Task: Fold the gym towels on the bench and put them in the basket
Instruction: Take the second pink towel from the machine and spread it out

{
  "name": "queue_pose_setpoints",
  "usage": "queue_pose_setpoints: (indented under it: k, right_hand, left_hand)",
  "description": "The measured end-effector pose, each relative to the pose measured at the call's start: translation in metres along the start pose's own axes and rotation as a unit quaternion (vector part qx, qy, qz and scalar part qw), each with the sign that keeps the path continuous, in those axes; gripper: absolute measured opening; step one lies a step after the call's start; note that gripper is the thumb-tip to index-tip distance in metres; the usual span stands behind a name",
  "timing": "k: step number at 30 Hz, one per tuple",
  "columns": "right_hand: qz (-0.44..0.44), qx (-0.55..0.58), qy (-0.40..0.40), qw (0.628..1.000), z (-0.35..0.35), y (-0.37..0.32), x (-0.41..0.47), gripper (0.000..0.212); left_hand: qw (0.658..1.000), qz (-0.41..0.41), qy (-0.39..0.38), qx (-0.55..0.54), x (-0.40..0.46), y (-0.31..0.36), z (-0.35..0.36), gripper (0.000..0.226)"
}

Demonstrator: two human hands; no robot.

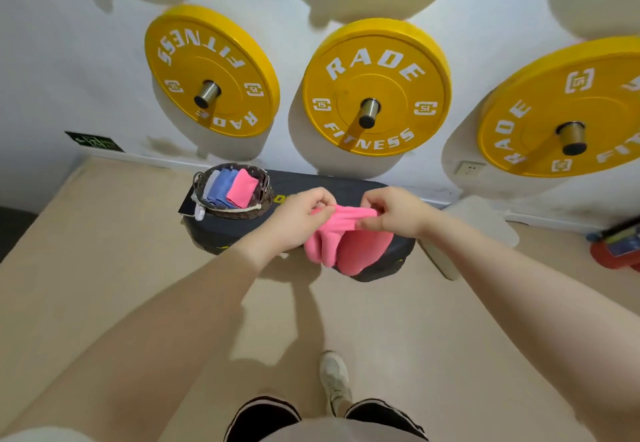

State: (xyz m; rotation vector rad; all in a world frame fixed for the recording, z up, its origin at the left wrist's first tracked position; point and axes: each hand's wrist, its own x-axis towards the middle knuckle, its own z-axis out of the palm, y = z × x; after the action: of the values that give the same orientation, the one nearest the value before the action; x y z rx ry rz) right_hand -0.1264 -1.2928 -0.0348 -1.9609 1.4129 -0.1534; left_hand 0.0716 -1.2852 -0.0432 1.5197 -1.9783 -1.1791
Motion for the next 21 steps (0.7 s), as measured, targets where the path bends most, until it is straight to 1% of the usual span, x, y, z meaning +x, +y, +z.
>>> queue_pose_setpoints:
  k: [2,4,6,9,10,12,13,15,18,20,21]
  right_hand:
    - [0.013,-0.105,-0.028,0.994,-0.005,0.006,0.020,0.026]
    - [0.034,-0.158,-0.040,0.986,-0.007,0.013,0.042,0.035]
    - [0.050,-0.165,-0.045,0.984,-0.007,0.023,0.065,0.038]
    - [0.066,-0.167,-0.039,0.983,-0.008,0.032,0.103,0.038]
    - [0.075,-0.156,-0.035,0.984,-0.010,0.034,0.118,0.037]
    - [0.102,-0.119,-0.013,0.988,-0.013,0.039,0.147,0.029]
    - [0.122,-0.111,0.006,0.986,-0.012,0.043,0.161,0.028]
    - [0.169,-0.113,0.038,0.978,-0.009,0.050,0.189,0.033]
    - [0.227,-0.098,0.081,0.965,0.001,0.072,0.226,0.033]
    - [0.256,-0.081,0.101,0.958,0.011,0.092,0.244,0.033]
    - [0.265,-0.077,0.102,0.956,0.015,0.102,0.250,0.034]
  left_hand:
    - [0.999,-0.005,-0.033,0.019,0.021,-0.012,-0.008,0.010]
    - [0.995,0.004,-0.067,0.075,0.047,-0.021,-0.017,0.014]
    - [0.988,0.008,-0.103,0.116,0.074,-0.031,-0.030,0.017]
    - [0.966,0.005,-0.158,0.206,0.118,-0.055,-0.054,0.011]
    - [0.958,0.007,-0.164,0.237,0.134,-0.067,-0.062,0.011]
    - [0.950,-0.011,-0.169,0.263,0.165,-0.090,-0.077,0.007]
    - [0.950,-0.021,-0.163,0.264,0.181,-0.102,-0.084,0.005]
    - [0.960,-0.049,-0.134,0.241,0.212,-0.127,-0.096,0.010]
    - [0.980,-0.091,-0.103,0.143,0.251,-0.164,-0.102,0.010]
    - [0.987,-0.089,-0.103,0.082,0.266,-0.185,-0.100,0.007]
    - [0.989,-0.079,-0.099,0.076,0.272,-0.196,-0.098,0.007]
